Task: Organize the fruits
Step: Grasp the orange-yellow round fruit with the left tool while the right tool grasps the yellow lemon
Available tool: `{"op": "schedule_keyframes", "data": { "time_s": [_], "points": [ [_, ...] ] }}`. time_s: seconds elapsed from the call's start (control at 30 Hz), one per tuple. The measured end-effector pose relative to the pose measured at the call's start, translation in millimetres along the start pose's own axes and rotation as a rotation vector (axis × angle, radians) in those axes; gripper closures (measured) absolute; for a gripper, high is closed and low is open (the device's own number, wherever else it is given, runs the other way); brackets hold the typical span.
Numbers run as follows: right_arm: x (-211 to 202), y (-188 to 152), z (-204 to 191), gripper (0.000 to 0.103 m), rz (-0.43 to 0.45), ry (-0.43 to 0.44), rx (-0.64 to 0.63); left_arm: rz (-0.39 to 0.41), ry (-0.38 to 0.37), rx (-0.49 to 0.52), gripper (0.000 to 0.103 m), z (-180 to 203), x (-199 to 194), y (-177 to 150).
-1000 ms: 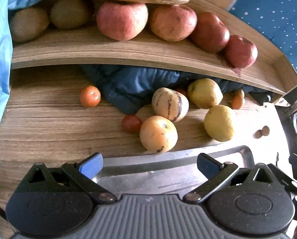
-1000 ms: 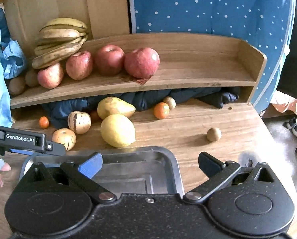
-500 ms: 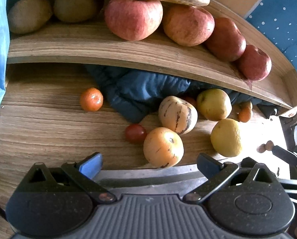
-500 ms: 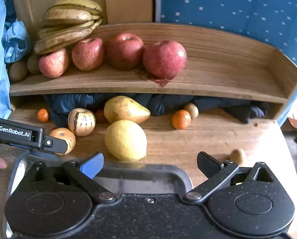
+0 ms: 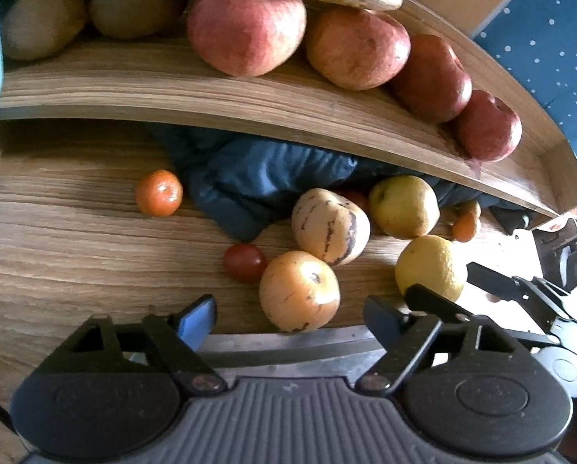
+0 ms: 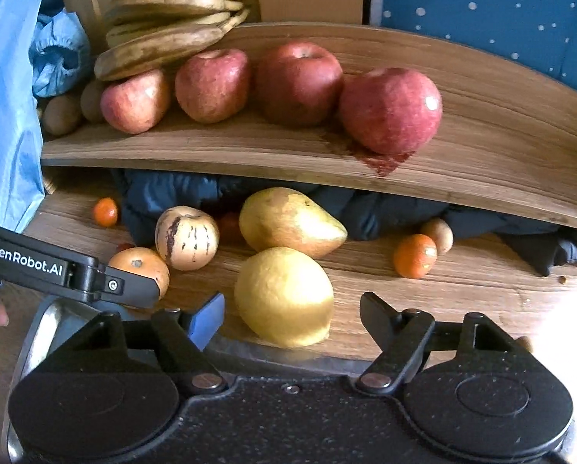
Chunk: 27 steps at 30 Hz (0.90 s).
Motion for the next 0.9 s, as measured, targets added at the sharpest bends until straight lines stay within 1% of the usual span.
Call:
{"op": "schedule_keyframes", "data": {
  "time_s": [0.13, 0.23, 0.3, 0.37, 0.7, 0.9],
  "points": [
    [7.5, 1.3, 1.0, 0.032, -0.007, 0.009, -0.002, 0.000, -0.010, 0.005, 0.030, 4.8, 4.0, 3.1],
    [11.4, 2.4, 2.2, 0.034, -0.005, 0.012, -0.002, -0.004, -0.008, 0.003, 0.040, 5.6, 7.0, 4.9],
    [12.5, 1.9, 1.9, 0.036, -0.002, 0.015, -0.006, -0.008, -0.005, 0.003, 0.044, 6.3, 8.8, 5.4],
    [14.2, 1.4, 1.6, 0.040, -0.005, 0.021, -0.009, -0.010, -0.009, 0.001, 0.052, 6.4, 10.6, 5.8],
    [15.1, 0.4, -0.2, 0.042, -0.010, 0.013, -0.025, 0.004, -0.014, -0.017, 0.055, 3.9, 10.4, 4.0],
    [9.7, 0.3, -5.7, 0.042, 0.006, 0.031, -0.033, 0.023, -0.026, -0.011, 0.055, 4.6, 2.9, 2.9]
  ]
}}
Point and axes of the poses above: each gripper's, at about its wrist camera, not at the fingertips, and x roughly the way its jaws point, z to its right, y to its top, the point moved 3 cm from there along x, roughly the way its jaws point, and after that the axes turned 11 degrees about y, right-handed, at the moved point
